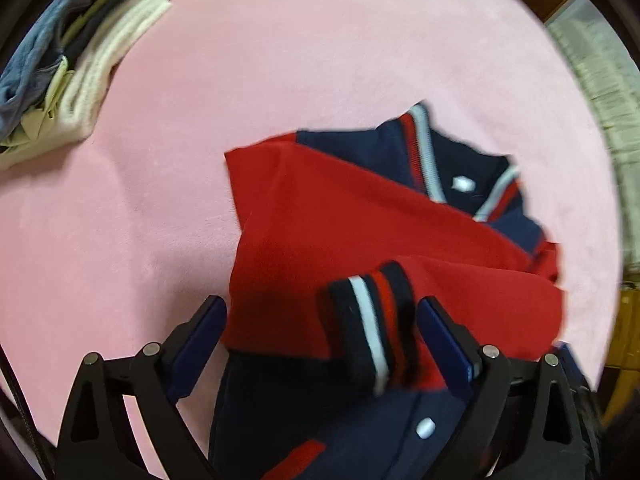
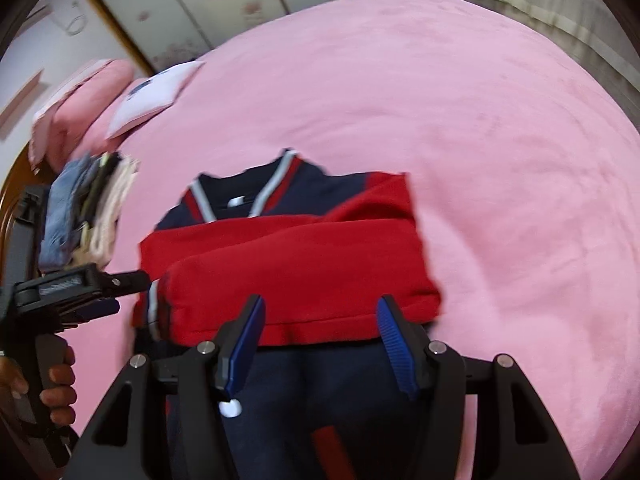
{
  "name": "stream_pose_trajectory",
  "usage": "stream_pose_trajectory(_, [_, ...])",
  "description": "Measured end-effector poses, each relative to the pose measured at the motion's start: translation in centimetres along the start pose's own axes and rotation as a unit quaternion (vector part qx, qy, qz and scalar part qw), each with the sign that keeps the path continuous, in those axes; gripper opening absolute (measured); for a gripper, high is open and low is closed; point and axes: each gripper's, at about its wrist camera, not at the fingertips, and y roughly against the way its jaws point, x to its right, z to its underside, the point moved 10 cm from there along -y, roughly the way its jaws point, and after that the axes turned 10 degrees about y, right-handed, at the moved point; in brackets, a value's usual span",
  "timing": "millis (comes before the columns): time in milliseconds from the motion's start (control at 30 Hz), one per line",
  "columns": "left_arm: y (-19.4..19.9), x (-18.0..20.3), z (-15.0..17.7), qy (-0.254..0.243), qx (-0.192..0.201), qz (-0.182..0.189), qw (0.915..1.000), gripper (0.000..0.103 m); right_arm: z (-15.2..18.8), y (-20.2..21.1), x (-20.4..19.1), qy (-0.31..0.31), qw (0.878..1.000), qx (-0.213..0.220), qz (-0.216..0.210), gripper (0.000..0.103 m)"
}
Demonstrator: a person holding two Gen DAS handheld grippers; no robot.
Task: Fold large clothes
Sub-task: 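Fold the held sleeve across the jacket body with the right gripper and release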
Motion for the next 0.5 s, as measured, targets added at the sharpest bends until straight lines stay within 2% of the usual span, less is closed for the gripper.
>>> stream_pose_trajectory(67, [-1.4,-0.3,-0.3,0.017,-0.004,-0.025,0.9995,0.095,-0.1,0.1,1.0,-0.006,1.000,0.002,0.002,0.058])
stream_pose_trajectory(133, [-2.3,-0.1,-0.2,0.026,-0.009,-0.021,0.9994,0.094,0.0,0.0,1.5,-0.009,1.000,-0.002,0.002,0.058])
stream_pose_trajectory(167, [-2.5,0.0,-0.1,0.026,-0.007,-0.022,0.9994,0.089,0.1,-0.1,1.7,-0.010,1.000,-0.005,0.002,0.058])
stream_pose_trajectory(233, [-2.2,0.5,0.1,0.012,0.002,-0.017,0.9998,0.064,0.3,-0.3,2.0,-0.013,1.000,-0.009,-0.003,0.058])
stream_pose_trajectory(300, [-1.8,1.3,0.5,-0.004,0.015,-0.005,0.9999,0.031,0.4,-0.3,2.1,-0.011,1.000,-0.012,-0.007,0.058])
stream_pose_trajectory(333, [-1.4,1.7,0.6,-0.015,0.024,-0.004,0.9996,0.029,0.4,-0.2,2.2,-0.010,1.000,-0.013,-0.008,0.058])
stream_pose_trajectory(400, [-0.6,1.7,0.5,-0.038,0.050,-0.021,0.9978,0.008,0.4,-0.1,2.4,-0.006,1.000,-0.013,-0.011,0.058])
stream_pose_trajectory(500, [0.7,1.6,0.4,-0.041,0.066,-0.025,0.9966,0.008,0.1,0.1,2.5,-0.005,1.000,-0.010,-0.011,0.058])
